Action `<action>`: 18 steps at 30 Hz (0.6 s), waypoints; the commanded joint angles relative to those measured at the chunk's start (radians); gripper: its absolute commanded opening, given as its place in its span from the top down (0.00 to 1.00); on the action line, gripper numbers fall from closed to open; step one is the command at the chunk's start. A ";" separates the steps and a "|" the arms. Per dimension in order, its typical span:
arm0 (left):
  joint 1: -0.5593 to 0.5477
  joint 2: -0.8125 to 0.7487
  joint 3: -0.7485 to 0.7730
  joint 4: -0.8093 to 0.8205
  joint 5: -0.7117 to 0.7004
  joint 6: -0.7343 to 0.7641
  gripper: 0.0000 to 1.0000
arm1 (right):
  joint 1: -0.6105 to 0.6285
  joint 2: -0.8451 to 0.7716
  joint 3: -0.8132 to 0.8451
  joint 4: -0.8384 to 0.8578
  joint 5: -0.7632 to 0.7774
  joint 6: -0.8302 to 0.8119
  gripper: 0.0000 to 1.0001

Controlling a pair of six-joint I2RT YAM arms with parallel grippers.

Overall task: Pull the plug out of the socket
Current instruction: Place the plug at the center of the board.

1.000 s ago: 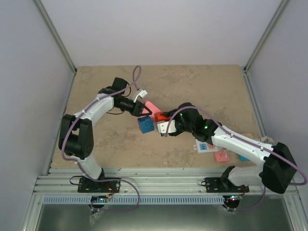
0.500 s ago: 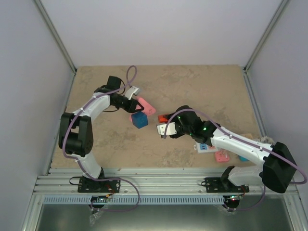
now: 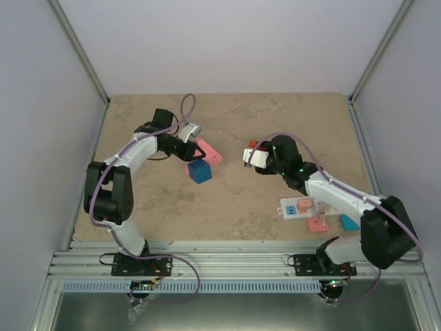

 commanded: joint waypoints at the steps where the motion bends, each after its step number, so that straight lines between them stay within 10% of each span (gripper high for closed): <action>1: 0.005 -0.033 0.003 0.033 0.023 -0.016 1.00 | -0.071 0.102 0.016 0.172 0.085 0.062 0.95; 18: 0.014 -0.055 -0.003 0.048 0.021 -0.032 1.00 | -0.296 0.485 0.177 0.397 0.284 0.152 0.95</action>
